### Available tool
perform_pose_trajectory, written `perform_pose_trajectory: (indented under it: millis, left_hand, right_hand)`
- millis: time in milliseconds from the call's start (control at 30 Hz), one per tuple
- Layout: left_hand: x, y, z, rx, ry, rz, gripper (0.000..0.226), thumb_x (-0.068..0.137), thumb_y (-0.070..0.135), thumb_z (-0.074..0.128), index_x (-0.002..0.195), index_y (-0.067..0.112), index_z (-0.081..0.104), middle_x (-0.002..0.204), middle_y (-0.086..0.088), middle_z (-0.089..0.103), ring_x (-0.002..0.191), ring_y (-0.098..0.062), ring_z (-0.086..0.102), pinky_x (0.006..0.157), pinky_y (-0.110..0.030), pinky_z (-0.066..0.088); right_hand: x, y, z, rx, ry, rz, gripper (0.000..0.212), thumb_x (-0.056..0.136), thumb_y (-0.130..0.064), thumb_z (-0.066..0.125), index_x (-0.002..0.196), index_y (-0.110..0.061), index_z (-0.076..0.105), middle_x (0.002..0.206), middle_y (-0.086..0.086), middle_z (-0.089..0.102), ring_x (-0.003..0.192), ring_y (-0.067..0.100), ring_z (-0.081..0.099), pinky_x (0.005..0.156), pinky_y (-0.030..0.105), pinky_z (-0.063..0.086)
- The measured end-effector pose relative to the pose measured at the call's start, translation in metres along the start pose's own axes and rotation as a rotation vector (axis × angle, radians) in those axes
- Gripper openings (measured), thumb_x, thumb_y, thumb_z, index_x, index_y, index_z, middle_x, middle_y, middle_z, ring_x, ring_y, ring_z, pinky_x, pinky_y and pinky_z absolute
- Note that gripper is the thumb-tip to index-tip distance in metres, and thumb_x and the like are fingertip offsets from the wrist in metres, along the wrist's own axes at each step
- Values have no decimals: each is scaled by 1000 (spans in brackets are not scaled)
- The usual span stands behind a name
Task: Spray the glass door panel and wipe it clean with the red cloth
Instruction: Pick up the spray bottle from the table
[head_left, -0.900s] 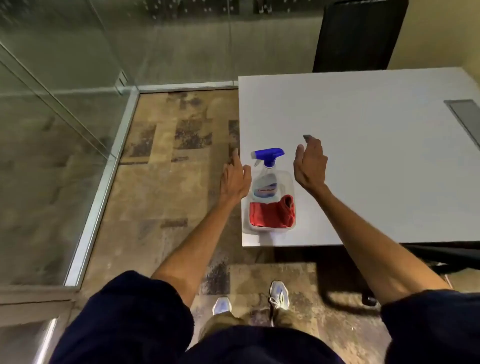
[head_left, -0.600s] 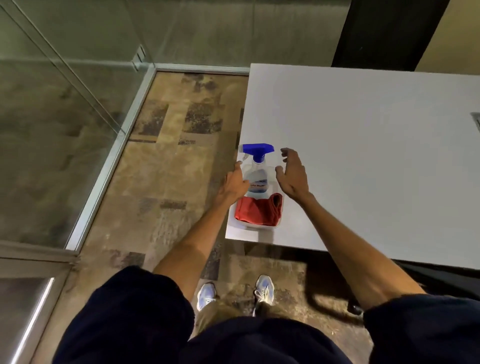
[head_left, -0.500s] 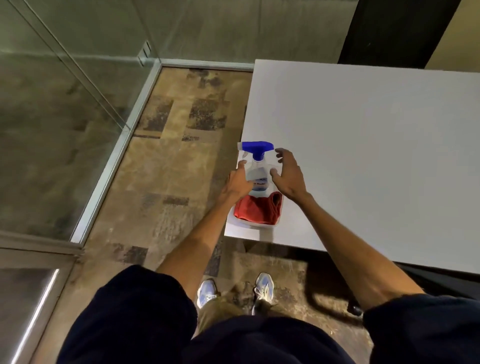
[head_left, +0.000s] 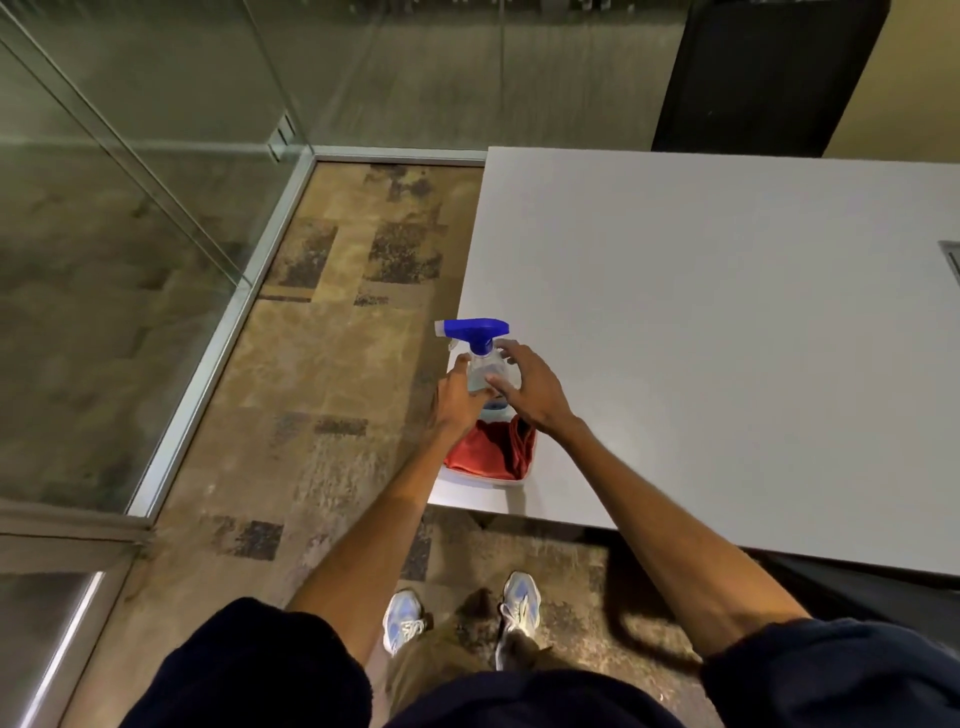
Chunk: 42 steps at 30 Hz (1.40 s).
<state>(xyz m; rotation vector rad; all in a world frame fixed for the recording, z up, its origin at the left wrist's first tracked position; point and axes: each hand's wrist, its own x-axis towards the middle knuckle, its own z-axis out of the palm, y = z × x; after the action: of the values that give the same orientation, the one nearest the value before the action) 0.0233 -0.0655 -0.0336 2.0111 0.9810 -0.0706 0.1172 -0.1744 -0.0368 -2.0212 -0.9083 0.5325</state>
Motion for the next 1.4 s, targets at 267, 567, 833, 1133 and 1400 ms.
perform_pose_trajectory:
  millis: [267, 567, 833, 1133, 1400]
  left_hand:
    - [-3, 9, -5, -129, 55, 79, 57, 94, 31, 65, 142, 8, 44, 131, -14, 62, 119, -31, 60, 102, -48, 49]
    - [1, 16, -29, -95, 103, 52, 91, 80, 40, 78, 153, 29, 25, 152, -8, 41, 139, -30, 41, 110, -40, 36]
    - [-5, 39, -76, 30, 531, 218, 105, 70, 38, 86, 150, 6, 27, 143, -14, 47, 128, -27, 52, 100, -35, 47]
    - [-21, 40, -153, -27, 820, 128, 115, 56, 38, 93, 145, 4, 28, 140, -17, 43, 120, -30, 53, 93, -44, 52]
    - [-49, -3, -237, -117, 982, 113, 99, 51, 36, 96, 131, 15, 42, 124, -6, 54, 105, -23, 62, 74, -28, 52]
  right_hand:
    - [15, -7, -12, -120, -103, -86, 39, 102, -26, 55, 135, -9, 44, 130, 10, 61, 110, 28, 62, 92, 43, 52]
    - [41, -39, -37, -81, -62, -155, 30, 100, -23, 54, 128, -16, 46, 122, 0, 59, 103, 16, 57, 89, 38, 51]
    - [74, -120, -34, -41, -28, -311, 39, 101, -39, 51, 135, -21, 45, 129, 2, 61, 104, 12, 57, 86, 27, 47]
    - [99, -223, -9, -17, -45, -496, 43, 100, -36, 56, 136, -14, 46, 129, 7, 62, 109, 16, 59, 88, 29, 47]
    - [100, -308, 41, 69, -112, -602, 44, 95, -36, 63, 131, -13, 50, 122, 5, 64, 102, 15, 61, 85, 31, 52]
